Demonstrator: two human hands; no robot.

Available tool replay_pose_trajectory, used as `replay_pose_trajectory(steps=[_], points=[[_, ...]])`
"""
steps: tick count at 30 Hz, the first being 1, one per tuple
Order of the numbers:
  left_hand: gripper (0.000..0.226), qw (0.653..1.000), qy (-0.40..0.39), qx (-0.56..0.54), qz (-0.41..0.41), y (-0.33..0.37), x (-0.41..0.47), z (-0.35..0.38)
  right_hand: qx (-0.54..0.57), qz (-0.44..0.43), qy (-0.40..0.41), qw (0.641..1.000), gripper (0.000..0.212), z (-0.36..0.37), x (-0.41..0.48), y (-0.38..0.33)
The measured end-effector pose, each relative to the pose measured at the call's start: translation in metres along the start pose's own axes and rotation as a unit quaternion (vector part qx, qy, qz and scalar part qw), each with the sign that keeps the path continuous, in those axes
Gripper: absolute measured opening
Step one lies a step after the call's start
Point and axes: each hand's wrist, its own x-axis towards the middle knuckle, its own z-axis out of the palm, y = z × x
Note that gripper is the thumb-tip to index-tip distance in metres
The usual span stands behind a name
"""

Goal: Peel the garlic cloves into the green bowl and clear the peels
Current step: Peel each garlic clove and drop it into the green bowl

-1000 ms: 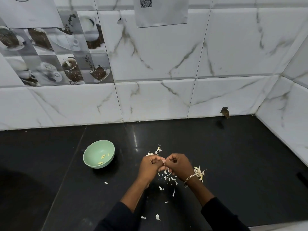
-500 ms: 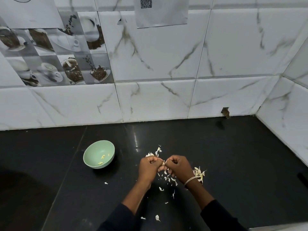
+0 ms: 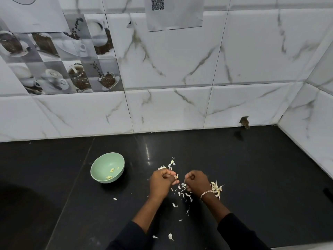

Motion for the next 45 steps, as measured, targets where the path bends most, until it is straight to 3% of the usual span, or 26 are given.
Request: replay_pose_trajectory(steps=[6, 11, 16, 23, 28, 31, 35, 38, 42, 45], points=[[0.016, 0.99, 0.028, 0.122, 0.063, -0.002, -0.002, -0.001, 0.149, -0.012, -0.057, 0.987, 0.013, 0.002, -0.003, -0.011], [0.016, 0.979, 0.03, 0.175, 0.096, -0.004, -0.002, 0.003, 0.143, -0.039, -0.105, 0.983, 0.013, 0.0, -0.005, -0.022], [0.01, 0.993, 0.006, 0.091, 0.07, -0.004, 0.0, 0.004, 0.081, -0.051, -0.087, 0.992, 0.019, 0.003, -0.001, -0.018], [0.01, 0.993, 0.01, -0.116, -0.008, -0.01, 0.0, 0.003, 0.028, -0.024, -0.056, 0.998, 0.024, 0.008, -0.001, -0.014], [0.01, 0.98, -0.001, -0.191, -0.054, -0.01, 0.003, -0.001, 0.08, 0.037, -0.055, 0.995, 0.021, 0.001, 0.004, -0.001], [0.01, 0.977, 0.0, -0.204, -0.067, -0.011, 0.003, 0.001, 0.099, 0.072, -0.044, 0.992, 0.019, 0.004, 0.006, 0.006], [0.007, 0.983, 0.0, -0.171, -0.066, -0.01, 0.001, 0.004, 0.063, 0.057, -0.01, 0.996, 0.024, 0.003, 0.007, 0.01], [0.006, 0.984, 0.0, -0.163, -0.068, -0.011, -0.001, 0.005, 0.05, 0.06, -0.007, 0.997, 0.011, -0.001, 0.002, 0.007], [0.007, 0.982, -0.017, -0.177, -0.069, -0.009, 0.0, 0.005, -0.068, 0.01, 0.031, 0.997, 0.03, -0.001, 0.006, 0.016], [0.008, 0.98, -0.029, -0.186, -0.065, -0.006, -0.001, 0.006, -0.11, 0.013, -0.016, 0.994, 0.032, 0.001, 0.009, 0.019]])
